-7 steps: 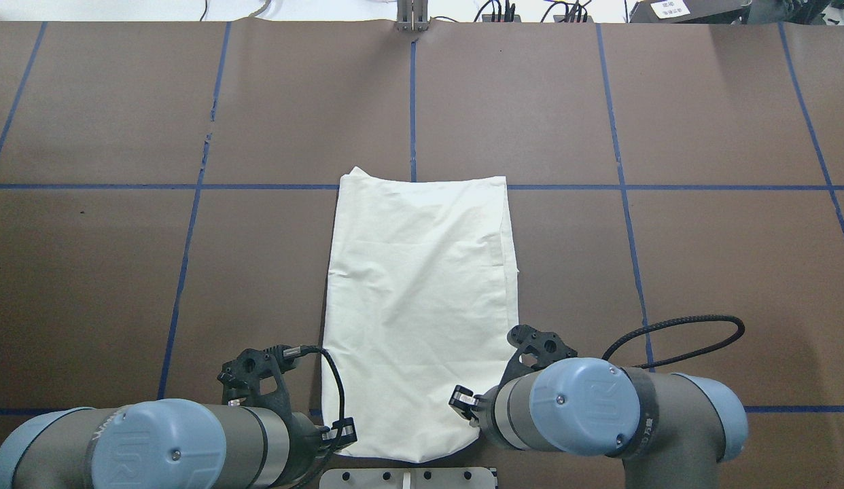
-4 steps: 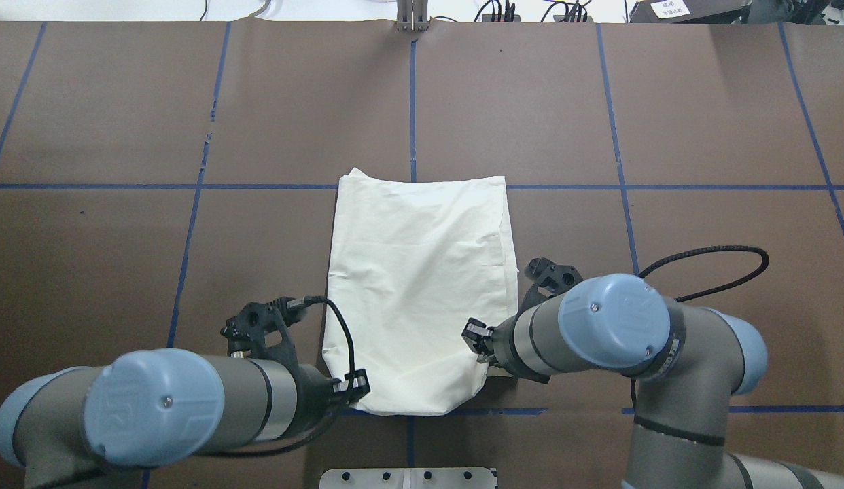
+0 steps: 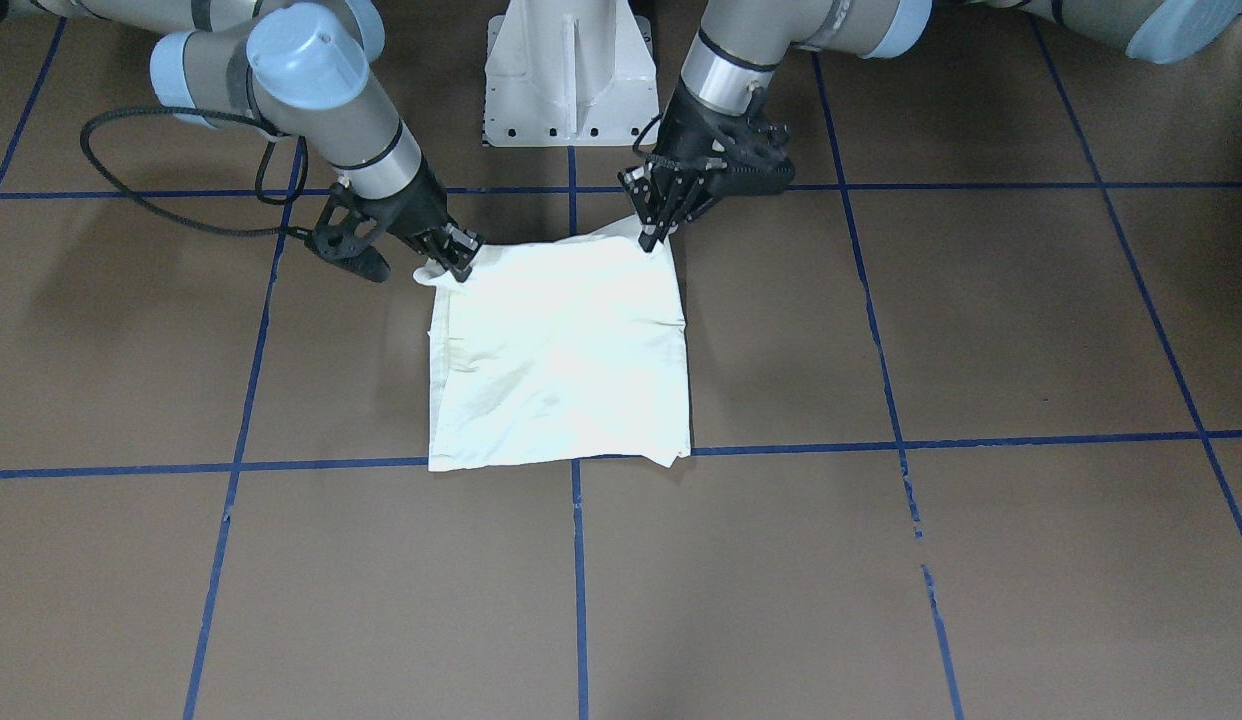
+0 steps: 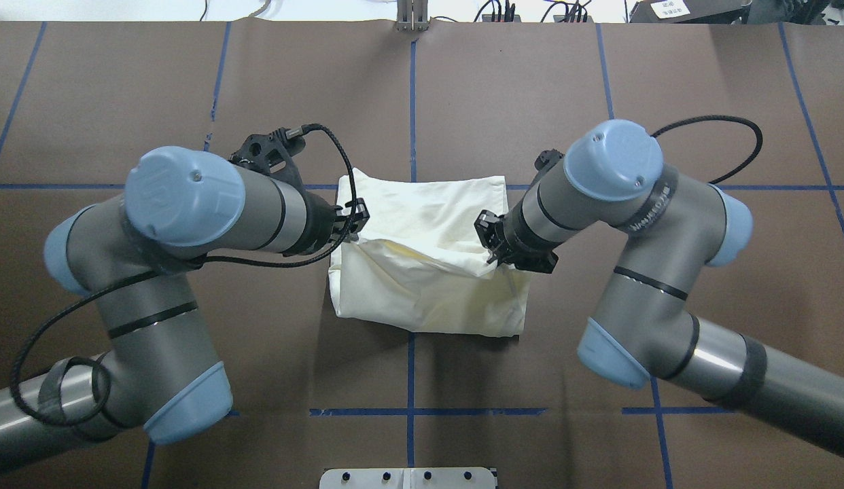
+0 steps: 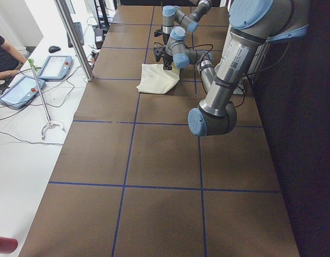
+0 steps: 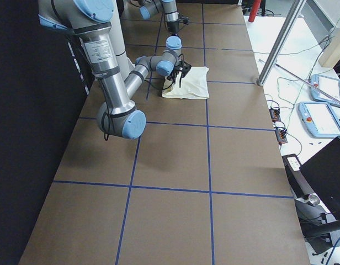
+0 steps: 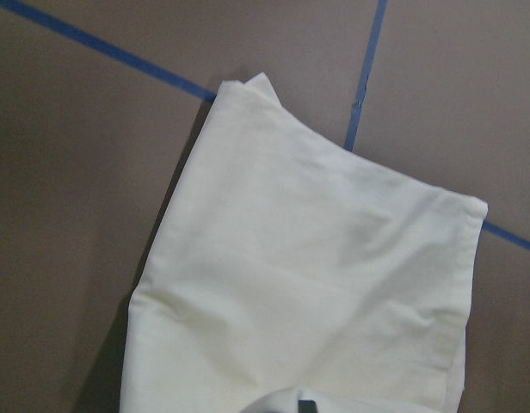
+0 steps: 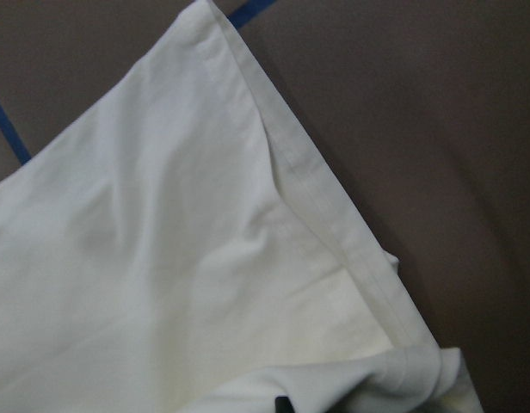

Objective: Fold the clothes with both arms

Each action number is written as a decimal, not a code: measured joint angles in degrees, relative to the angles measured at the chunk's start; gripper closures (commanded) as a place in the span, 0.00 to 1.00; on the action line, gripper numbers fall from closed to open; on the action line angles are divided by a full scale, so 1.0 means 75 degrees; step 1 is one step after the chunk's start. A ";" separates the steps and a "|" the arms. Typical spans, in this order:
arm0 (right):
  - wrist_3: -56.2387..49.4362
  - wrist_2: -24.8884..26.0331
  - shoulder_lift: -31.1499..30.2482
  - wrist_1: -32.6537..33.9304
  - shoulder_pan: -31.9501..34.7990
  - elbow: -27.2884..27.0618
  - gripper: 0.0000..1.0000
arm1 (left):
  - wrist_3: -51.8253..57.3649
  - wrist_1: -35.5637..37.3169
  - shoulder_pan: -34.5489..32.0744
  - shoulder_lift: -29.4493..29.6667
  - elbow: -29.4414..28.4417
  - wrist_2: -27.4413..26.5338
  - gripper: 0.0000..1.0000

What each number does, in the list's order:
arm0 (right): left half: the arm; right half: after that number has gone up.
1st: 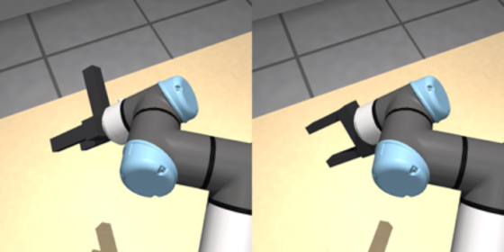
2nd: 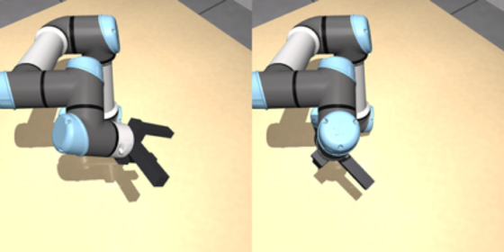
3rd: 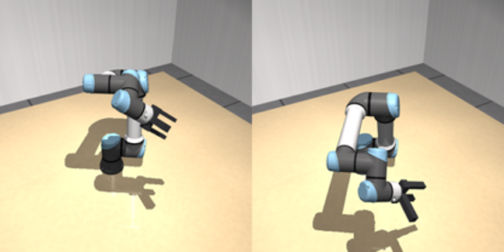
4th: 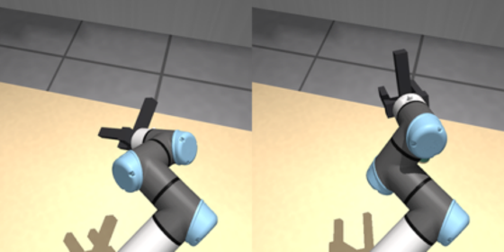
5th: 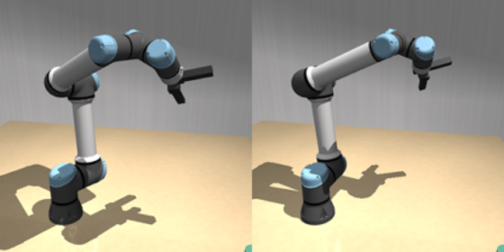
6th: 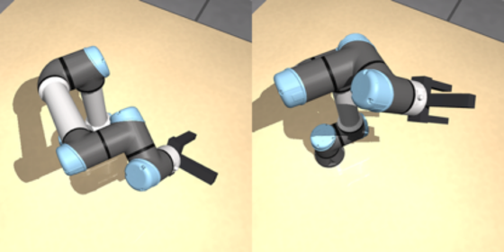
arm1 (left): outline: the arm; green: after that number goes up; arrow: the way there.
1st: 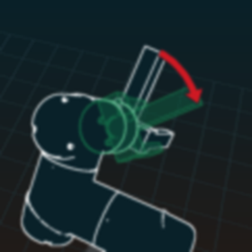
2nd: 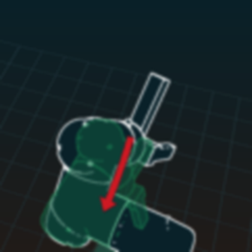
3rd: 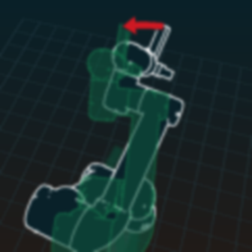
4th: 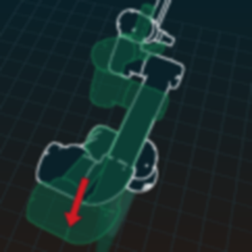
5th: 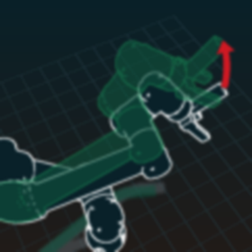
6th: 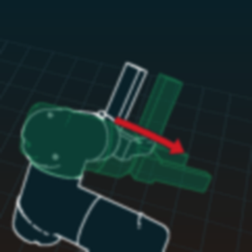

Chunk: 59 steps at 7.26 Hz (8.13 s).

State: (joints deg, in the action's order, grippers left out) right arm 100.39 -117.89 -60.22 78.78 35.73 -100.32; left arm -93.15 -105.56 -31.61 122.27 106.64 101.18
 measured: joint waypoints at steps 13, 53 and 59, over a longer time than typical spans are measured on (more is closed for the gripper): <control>-0.1264 -0.0780 0.3371 -0.0119 0.1649 0.4899 0.00 | 0.1461 -0.1584 -0.1004 0.0516 -0.2756 0.0035 0.01; -1.3258 -0.3363 -0.4267 0.0188 0.7070 0.1445 0.00 | 1.3123 0.0525 -0.6903 -0.4304 -0.0662 0.3137 0.00; -1.3089 -0.2923 -0.4297 0.0894 0.7324 0.0779 0.00 | 1.3601 -0.0175 -0.7406 -0.4453 -0.2350 0.3541 0.00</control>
State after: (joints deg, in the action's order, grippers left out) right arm 2.22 -139.81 -92.45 85.48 90.66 -94.48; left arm 8.86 -106.87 -87.15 88.87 89.01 127.73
